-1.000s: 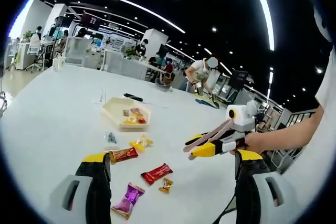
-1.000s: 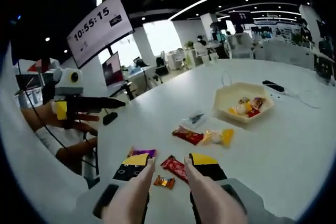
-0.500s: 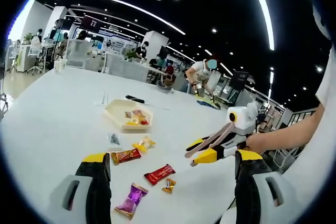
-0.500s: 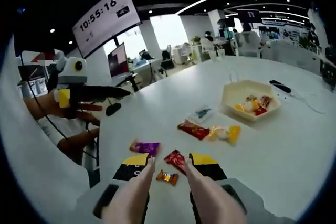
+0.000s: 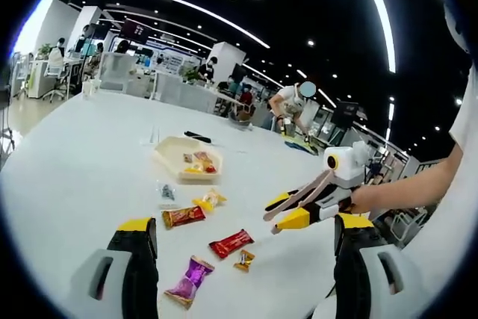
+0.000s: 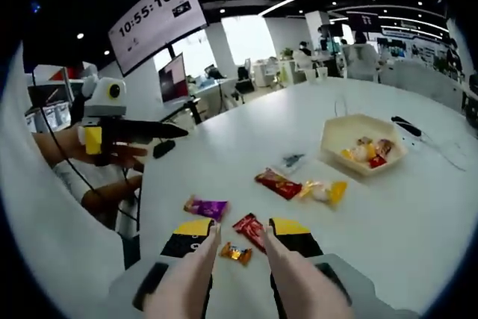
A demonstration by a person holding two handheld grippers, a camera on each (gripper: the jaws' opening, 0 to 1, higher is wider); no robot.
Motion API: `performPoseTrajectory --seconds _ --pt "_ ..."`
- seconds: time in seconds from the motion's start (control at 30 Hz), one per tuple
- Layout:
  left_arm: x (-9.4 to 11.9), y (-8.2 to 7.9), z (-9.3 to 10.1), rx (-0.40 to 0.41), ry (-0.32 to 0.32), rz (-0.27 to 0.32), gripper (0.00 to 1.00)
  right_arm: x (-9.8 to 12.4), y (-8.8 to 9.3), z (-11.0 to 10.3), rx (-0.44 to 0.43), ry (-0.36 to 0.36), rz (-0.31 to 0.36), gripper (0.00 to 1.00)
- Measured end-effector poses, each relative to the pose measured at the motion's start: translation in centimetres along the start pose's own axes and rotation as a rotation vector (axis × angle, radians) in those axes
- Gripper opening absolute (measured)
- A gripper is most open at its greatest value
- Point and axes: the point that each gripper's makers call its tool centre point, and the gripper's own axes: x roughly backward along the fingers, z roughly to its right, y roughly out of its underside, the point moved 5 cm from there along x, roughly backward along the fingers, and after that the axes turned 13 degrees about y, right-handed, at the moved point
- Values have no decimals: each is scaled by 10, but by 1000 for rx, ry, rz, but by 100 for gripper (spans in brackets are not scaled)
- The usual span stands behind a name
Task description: Place the target food into the container with the food tongs after gripping and lifting it, then release it inside without dropping or visibly crushing the food.
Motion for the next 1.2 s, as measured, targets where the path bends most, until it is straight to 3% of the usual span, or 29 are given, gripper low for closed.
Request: performPoseTrajectory --seconds 0.97,1.13,1.2 --pt "13 10 -10 16 -47 5 99 -15 12 -10 89 -38 -62 28" --pt "11 14 -10 21 -36 -16 99 -20 15 -7 36 -11 -72 28" --pt "13 11 -9 16 -27 3 99 -22 16 -11 43 -19 -79 28"
